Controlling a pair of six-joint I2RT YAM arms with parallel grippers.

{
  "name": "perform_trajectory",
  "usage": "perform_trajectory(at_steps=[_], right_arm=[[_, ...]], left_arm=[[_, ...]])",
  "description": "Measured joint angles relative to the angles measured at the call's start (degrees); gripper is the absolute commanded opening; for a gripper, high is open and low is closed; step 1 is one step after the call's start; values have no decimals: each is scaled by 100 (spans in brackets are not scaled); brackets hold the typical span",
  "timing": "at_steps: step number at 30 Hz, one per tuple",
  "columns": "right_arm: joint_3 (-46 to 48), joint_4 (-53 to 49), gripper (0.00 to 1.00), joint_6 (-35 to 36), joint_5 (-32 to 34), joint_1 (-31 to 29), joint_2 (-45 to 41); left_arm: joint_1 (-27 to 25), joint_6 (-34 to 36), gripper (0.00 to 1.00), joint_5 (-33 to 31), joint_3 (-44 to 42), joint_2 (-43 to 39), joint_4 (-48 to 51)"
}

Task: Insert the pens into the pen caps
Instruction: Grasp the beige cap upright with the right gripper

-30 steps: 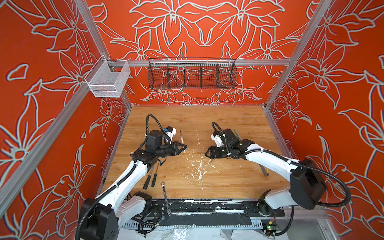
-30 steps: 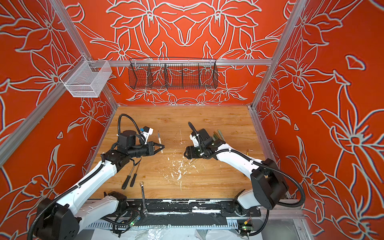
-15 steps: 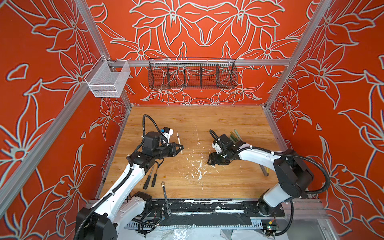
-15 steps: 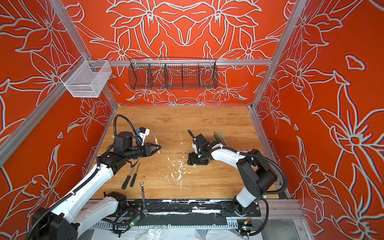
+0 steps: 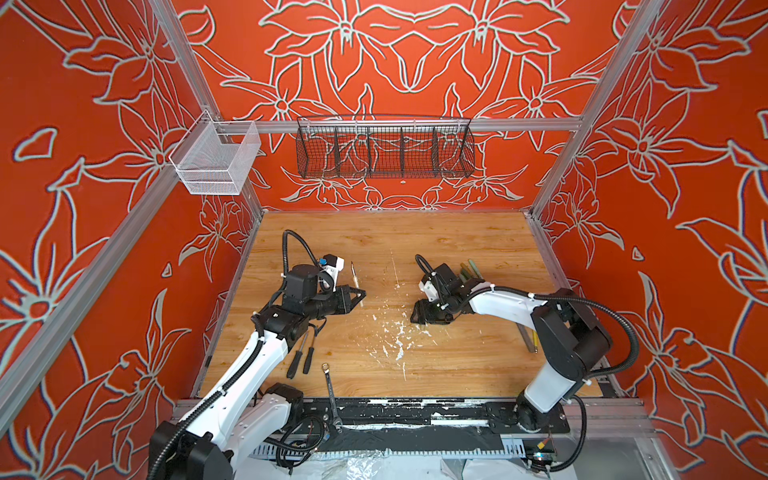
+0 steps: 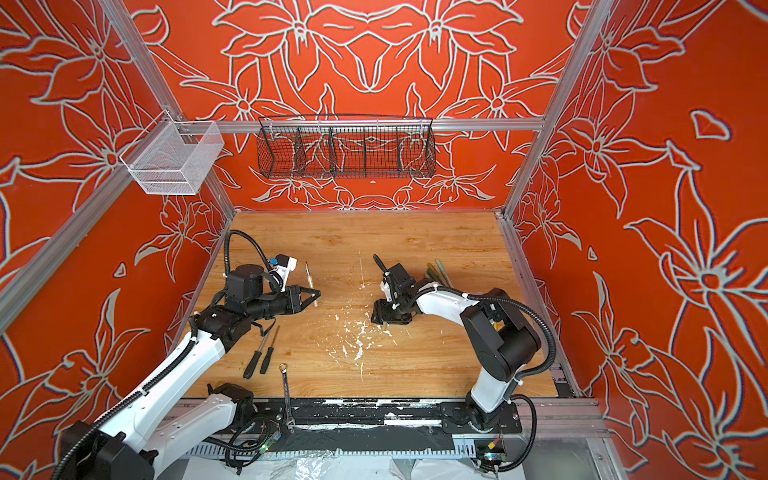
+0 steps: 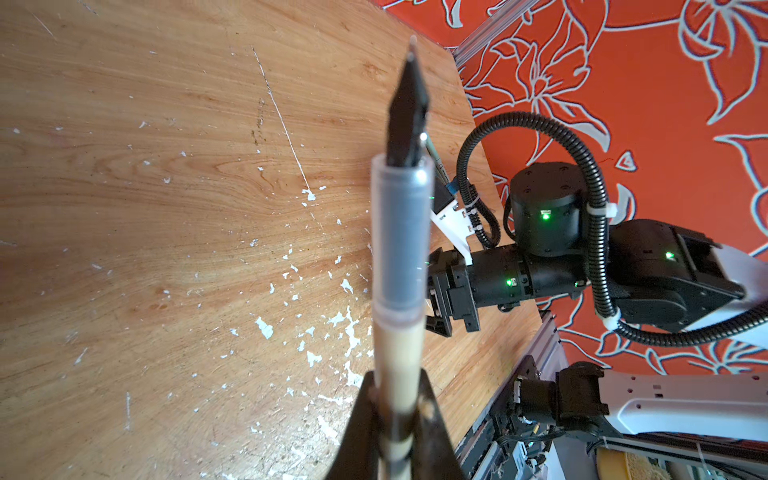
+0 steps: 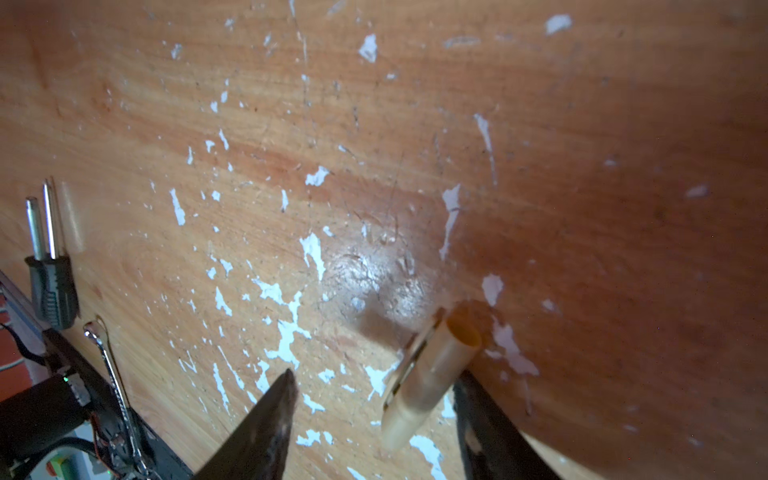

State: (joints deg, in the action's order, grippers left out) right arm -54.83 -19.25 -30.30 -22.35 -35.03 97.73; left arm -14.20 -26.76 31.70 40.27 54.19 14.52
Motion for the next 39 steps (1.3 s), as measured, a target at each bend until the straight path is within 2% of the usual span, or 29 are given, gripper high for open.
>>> perform_trajectory(at_steps=[6,8,10,13,16,22,28,39], right_arm=[[-72,24,38,26,-42,2,129],[-76,20,36,28,-44,2,151],[-103,-11,37,35,-39,2,175],[-293,-131,46,85,-42,4,295],[-573,-232,49,201,-63,7,483],[-1093,-341,50,457,-345,0,907],[-1119,-501,50,629,-514,-74,922],[-984,-1108,50,1029,-706,-723,730]], left_arm=[[2,2,0,-17,-24,-13,-11],[9,2,0,-20,-59,-13,-17],[24,4,0,-20,-83,-13,-20],[39,13,0,-20,-87,-13,-37],[44,15,0,-17,-87,-13,-46],[76,20,0,-37,-87,-55,-42],[76,20,0,-66,-87,-155,-44],[81,17,0,-57,-87,-114,-52]])
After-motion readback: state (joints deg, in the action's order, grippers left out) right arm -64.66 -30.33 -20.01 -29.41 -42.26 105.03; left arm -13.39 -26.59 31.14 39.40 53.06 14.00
